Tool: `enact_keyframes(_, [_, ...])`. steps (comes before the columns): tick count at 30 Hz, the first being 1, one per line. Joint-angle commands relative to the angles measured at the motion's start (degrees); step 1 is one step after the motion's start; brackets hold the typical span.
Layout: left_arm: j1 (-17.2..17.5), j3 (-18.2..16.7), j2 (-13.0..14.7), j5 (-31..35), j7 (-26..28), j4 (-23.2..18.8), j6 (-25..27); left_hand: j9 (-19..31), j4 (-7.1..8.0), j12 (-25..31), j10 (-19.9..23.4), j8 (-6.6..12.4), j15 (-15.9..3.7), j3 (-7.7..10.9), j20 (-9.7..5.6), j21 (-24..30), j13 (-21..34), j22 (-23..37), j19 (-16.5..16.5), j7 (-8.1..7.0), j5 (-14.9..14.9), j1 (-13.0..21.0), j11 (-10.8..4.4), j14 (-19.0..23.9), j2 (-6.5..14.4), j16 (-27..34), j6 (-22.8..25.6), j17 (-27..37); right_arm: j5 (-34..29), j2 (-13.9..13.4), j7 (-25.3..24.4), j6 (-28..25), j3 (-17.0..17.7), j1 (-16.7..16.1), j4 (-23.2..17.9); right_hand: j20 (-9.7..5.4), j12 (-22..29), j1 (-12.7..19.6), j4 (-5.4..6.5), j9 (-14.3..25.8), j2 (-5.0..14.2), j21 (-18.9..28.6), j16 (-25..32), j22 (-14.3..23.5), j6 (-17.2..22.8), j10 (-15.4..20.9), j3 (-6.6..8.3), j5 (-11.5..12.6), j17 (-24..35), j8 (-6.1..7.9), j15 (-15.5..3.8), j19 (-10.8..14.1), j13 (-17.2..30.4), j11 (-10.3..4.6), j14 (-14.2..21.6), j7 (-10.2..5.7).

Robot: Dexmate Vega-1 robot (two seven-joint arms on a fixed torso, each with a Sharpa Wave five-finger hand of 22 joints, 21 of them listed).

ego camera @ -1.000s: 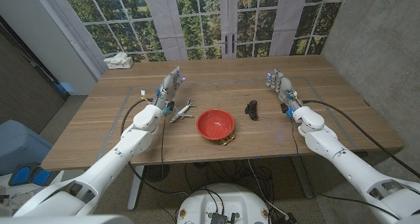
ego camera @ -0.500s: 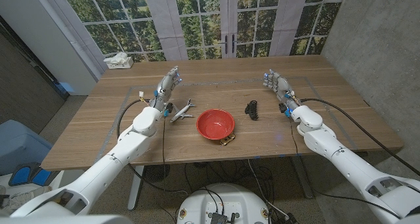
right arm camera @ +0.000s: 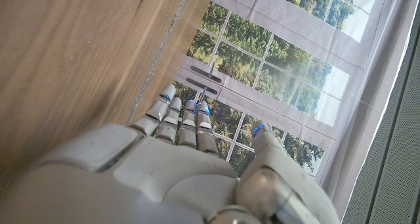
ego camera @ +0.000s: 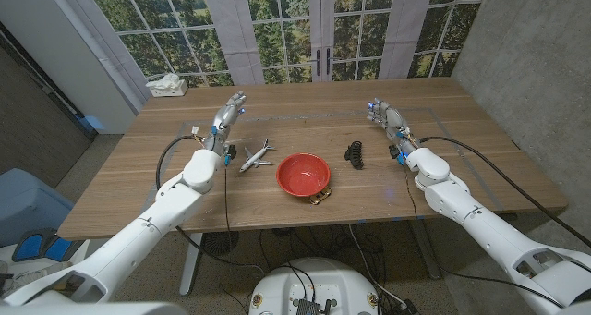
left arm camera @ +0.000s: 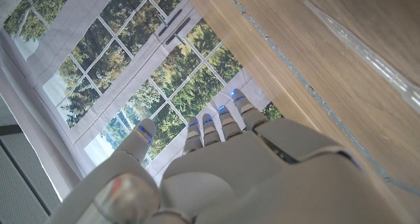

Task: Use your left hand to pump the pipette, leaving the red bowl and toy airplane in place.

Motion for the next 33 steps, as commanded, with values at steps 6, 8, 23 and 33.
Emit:
enact_keyframes(6, [1.02, -0.46, 4.17, 7.71, 4.76, -4.68, 7.81, 0.13, -1.11, 0.25, 0.95, 0.33, -0.02, 0.21, -0.08, 0.32, 0.30, 0.17, 0.60, 0.21, -0.22, 1.02, -0.25, 0.71, 0.29, -0.16, 1.17, 0.05, -3.01, -0.12, -3.02, -1.01, -0.97, -0.23, -1.99, -0.01, 0.38, 0.15, -0.62, 0.27, 0.25, -0.34, 0.24, 0.08, 1.05, 0.78, 0.24, 0.05, 0.03, 0.54, -0.07, 0.70, -0.03, 0.24, 0.31, 0.02])
enact_keyframes(8, [1.27, -0.49, 4.87, 8.89, 5.40, -5.68, 9.36, 0.14, -1.32, 0.21, 1.00, 0.38, -0.03, 0.25, -0.09, 0.30, 0.30, 0.17, 0.64, 0.41, -0.25, 1.14, -0.22, 0.73, 0.33, -0.19, 1.48, 0.04, -3.34, -0.07, -3.40, -0.96, -1.04, -0.32, -2.27, 0.02, 0.39, 0.17, -0.68, 0.28, 0.26, -0.40, 0.25, 0.09, 1.14, 0.85, 0.25, 0.05, 0.01, 0.56, -0.04, 0.76, -0.05, 0.26, 0.33, -0.03])
enact_keyframes(23, [2.79, -0.46, 9.30, 15.83, 7.78, -12.16, 20.94, 0.18, -3.77, 0.28, 3.00, 0.55, -0.24, 0.67, 0.01, 0.08, 0.33, 0.11, 0.89, 0.94, -0.68, 2.56, -0.51, 1.34, 0.54, -0.28, 3.73, 0.05, -5.05, -0.01, -4.73, -1.52, -1.79, -0.68, -3.52, 0.11, 0.41, 0.26, -1.14, 0.30, 0.41, -1.01, 0.27, 0.11, 1.37, 1.14, 0.26, 0.06, -0.13, 0.48, -0.04, 0.94, -0.17, 0.32, 0.30, -0.07])
enact_keyframes(33, [2.49, -0.09, 11.80, 18.64, 6.69, -14.65, 26.74, 0.20, -5.00, 0.34, 4.10, 0.57, -0.42, 0.84, 0.23, 0.02, 0.34, 0.10, 1.14, 1.04, -0.87, 3.27, -0.60, 1.69, 0.63, -0.28, 4.72, 0.05, -6.16, -0.04, -5.71, -1.96, -2.14, -0.92, -4.49, 0.24, 0.44, 0.24, -1.31, 0.31, 0.49, -1.28, 0.34, 0.13, 1.61, 1.33, 0.25, 0.06, -0.19, 0.50, -0.14, 1.18, -0.22, 0.33, 0.41, 0.00])
